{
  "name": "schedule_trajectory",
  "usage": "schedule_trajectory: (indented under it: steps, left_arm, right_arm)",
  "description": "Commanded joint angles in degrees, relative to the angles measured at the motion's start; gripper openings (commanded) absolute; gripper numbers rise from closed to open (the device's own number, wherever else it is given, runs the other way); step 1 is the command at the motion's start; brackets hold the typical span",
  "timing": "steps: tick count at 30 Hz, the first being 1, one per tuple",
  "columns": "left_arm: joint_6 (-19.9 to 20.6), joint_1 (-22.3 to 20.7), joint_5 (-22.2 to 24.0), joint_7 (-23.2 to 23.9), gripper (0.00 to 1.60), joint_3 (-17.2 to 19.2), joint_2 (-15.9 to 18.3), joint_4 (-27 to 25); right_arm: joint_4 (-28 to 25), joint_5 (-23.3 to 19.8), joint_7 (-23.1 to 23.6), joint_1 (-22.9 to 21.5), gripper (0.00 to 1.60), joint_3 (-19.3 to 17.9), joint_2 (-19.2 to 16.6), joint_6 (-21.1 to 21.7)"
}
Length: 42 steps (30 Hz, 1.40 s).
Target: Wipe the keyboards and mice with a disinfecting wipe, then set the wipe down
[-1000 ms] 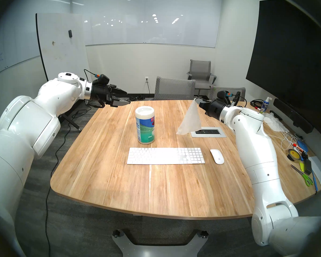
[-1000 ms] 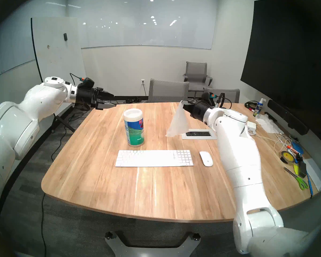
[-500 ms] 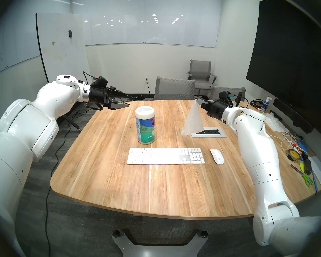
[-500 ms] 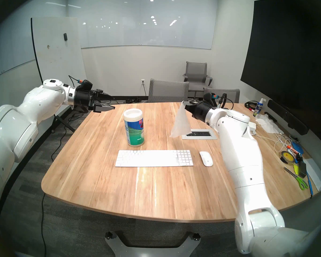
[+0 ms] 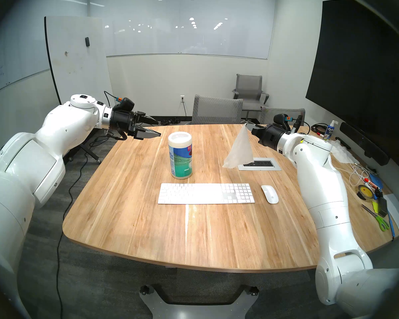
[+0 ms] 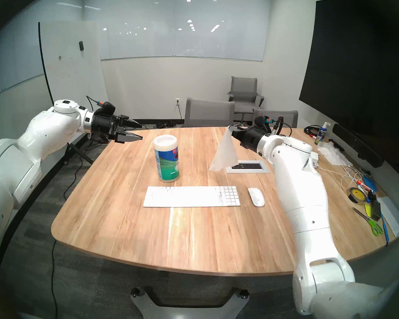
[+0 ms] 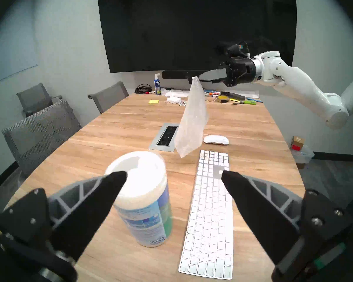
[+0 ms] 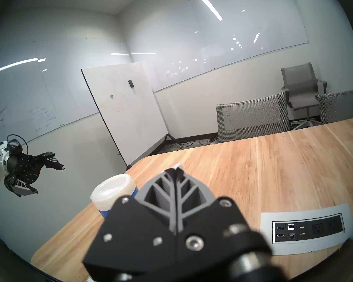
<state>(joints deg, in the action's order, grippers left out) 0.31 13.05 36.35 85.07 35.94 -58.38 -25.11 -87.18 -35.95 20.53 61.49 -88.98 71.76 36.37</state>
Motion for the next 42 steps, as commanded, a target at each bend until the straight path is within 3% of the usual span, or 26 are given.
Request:
schedule_trajectory:
  steps: [1, 25, 42]
  left_arm:
    - [2.5, 0.9, 2.5, -0.1, 1.6, -2.9, 3.8, -5.5]
    - [3.9, -0.6, 7.6, -0.1, 1.6, -11.8, 5.8, -7.2]
    - [3.4, -1.7, 10.3, -0.1, 1.6, -15.3, 5.9, -6.9]
  right_arm:
    - [-1.0, -0.3, 0.0, -1.4, 0.0, -0.1, 0.3, 0.3]
    - [-0.1, -0.4, 1.1, -1.1, 0.0, -0.6, -0.2, 0.7]
    - [-3.7, 1.0, 8.7, 6.4, 0.0, -0.5, -7.4, 0.8]
